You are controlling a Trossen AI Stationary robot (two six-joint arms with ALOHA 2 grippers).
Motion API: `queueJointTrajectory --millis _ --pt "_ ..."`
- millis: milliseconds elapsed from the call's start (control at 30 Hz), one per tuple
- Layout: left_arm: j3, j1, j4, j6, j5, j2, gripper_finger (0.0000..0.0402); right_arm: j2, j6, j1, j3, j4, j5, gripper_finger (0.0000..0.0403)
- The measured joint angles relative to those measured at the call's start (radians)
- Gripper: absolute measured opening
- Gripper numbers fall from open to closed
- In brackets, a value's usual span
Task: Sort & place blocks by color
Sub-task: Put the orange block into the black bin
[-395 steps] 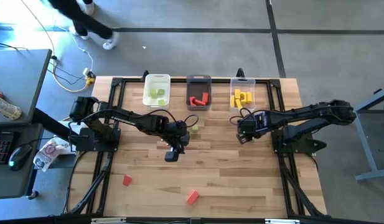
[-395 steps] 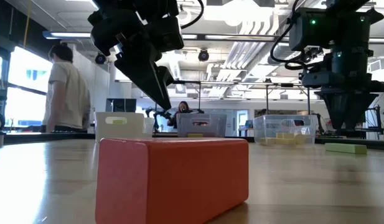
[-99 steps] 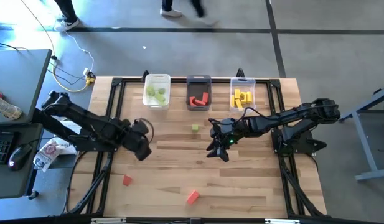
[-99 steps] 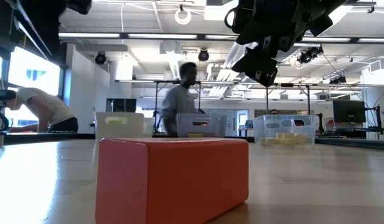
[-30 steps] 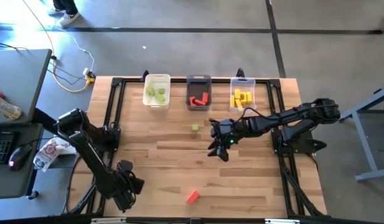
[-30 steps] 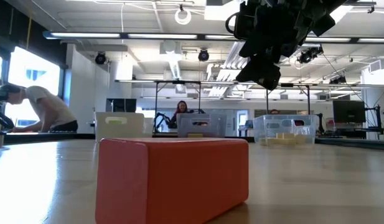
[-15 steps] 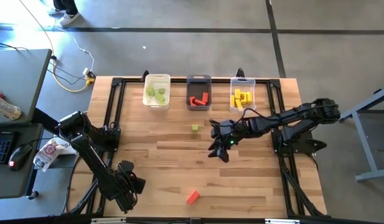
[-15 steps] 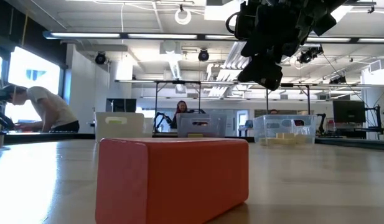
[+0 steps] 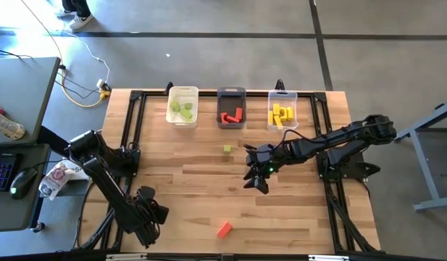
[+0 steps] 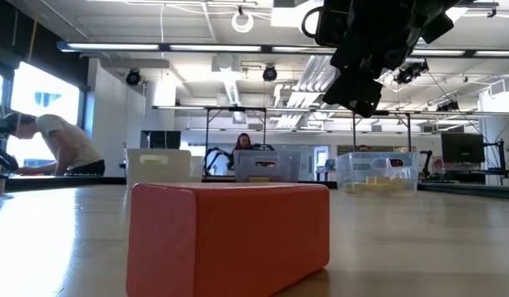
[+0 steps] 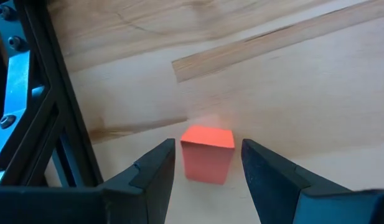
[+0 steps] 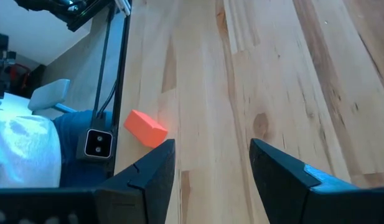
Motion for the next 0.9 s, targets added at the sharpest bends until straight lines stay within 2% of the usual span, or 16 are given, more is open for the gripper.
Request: queueJointTrajectory --millis 200,500,600,800,900 --pt "0.0 0.0 0.004 0.032 0.002 0.055 0.017 0.0 0.0 0.0 0.0 0.0 0.0 0.0193" --pt "0.0 0.008 0.03 0.069 0.014 0.061 0.0168 0.0 0.026 0.0 0.0 0.0 0.0 0.0193" --pt "0.0 0.008 0.03 0.082 0.015 0.061 0.0154 0.0 0.026 0.0 0.0 0.0 0.0 0.0193" --pt "0.002 0.007 0.027 0.148 0.025 0.059 0.01 0.0 0.026 0.0 0.0 0.0 0.0 0.0193" --pt "0.002 0.007 0.026 0.168 0.011 0.058 0.0094 0.0 0.026 0.0 0.0 0.0 0.0 0.0193"
